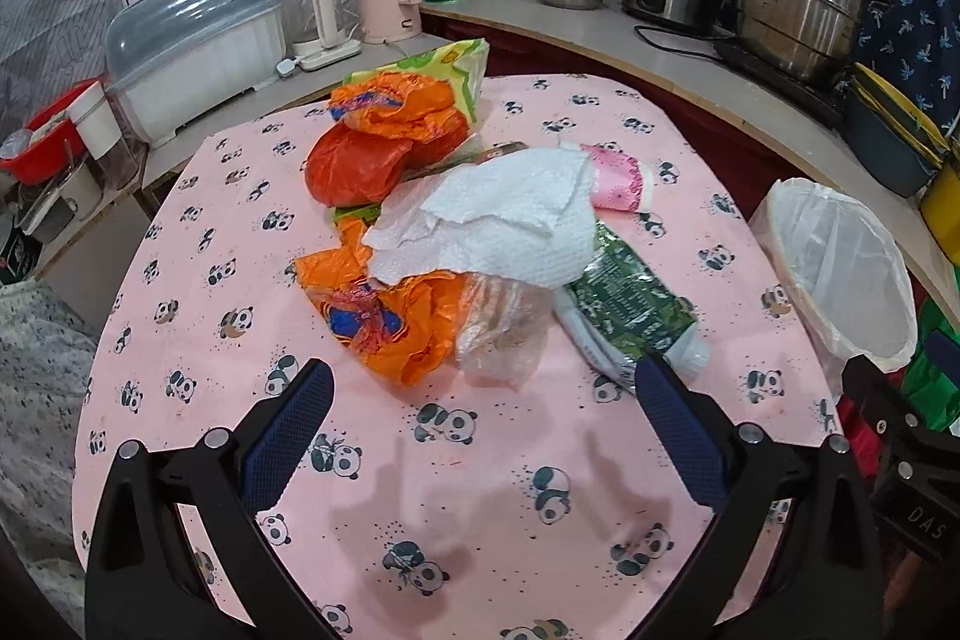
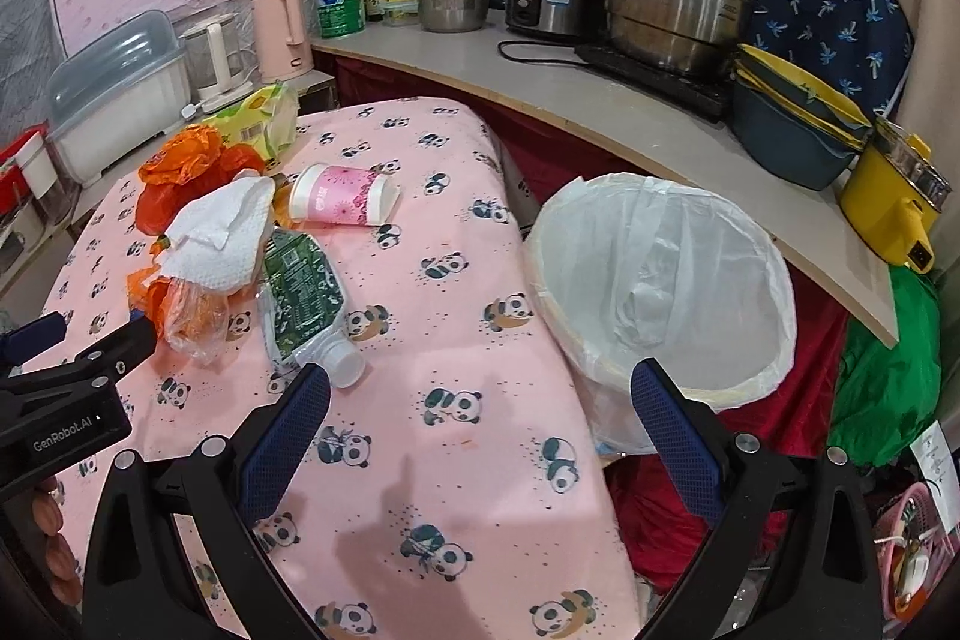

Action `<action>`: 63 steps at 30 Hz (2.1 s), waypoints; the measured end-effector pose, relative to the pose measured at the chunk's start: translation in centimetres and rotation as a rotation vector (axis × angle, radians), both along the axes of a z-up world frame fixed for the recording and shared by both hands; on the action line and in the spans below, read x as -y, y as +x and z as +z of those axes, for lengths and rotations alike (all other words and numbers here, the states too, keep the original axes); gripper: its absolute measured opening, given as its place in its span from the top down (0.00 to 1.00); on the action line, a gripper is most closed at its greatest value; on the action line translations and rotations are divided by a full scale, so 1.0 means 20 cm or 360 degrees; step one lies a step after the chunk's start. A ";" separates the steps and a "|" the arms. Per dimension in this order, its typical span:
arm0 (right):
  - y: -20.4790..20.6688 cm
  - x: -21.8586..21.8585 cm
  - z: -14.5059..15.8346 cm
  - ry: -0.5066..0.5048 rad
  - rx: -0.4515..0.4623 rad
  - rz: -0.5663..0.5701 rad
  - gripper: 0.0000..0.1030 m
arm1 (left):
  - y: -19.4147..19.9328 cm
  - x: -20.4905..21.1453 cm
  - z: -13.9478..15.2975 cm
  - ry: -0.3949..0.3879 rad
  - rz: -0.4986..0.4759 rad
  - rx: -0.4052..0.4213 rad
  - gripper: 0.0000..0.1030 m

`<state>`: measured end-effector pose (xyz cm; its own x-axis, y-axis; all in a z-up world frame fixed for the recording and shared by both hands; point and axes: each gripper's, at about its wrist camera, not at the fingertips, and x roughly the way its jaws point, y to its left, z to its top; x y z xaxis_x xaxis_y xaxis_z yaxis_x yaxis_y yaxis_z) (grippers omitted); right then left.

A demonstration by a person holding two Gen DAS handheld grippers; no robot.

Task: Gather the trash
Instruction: 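Grasp the green drink pouch with right gripper while left grasps the white tissue, then lift the green pouch with right gripper while left lifts the white tissue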

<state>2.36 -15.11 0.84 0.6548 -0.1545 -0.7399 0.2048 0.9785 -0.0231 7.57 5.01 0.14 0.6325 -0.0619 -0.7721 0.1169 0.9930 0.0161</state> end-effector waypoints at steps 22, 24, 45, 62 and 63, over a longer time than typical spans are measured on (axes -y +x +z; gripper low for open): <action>0.57 -0.38 -0.43 0.0067 -0.0288 0.0315 0.14 | 0.32 -0.32 -0.27 -0.0123 0.0123 -0.0244 0.07; 0.58 -0.39 -0.45 0.0083 -0.0308 0.0320 0.20 | 0.34 -0.32 -0.27 -0.0142 0.0117 -0.0243 0.07; 0.49 -0.21 -0.26 0.0200 -0.0174 0.0282 0.45 | 0.47 -0.08 -0.08 -0.0183 -0.0033 -0.0100 0.07; 0.53 -0.05 -0.24 0.0248 -0.0175 0.0106 0.45 | 0.59 0.08 -0.14 -0.0195 -0.0140 -0.0166 0.79; 0.53 -0.05 -0.23 0.0246 -0.0170 0.0105 0.45 | 0.58 0.07 -0.12 -0.0199 -0.0145 -0.0154 0.81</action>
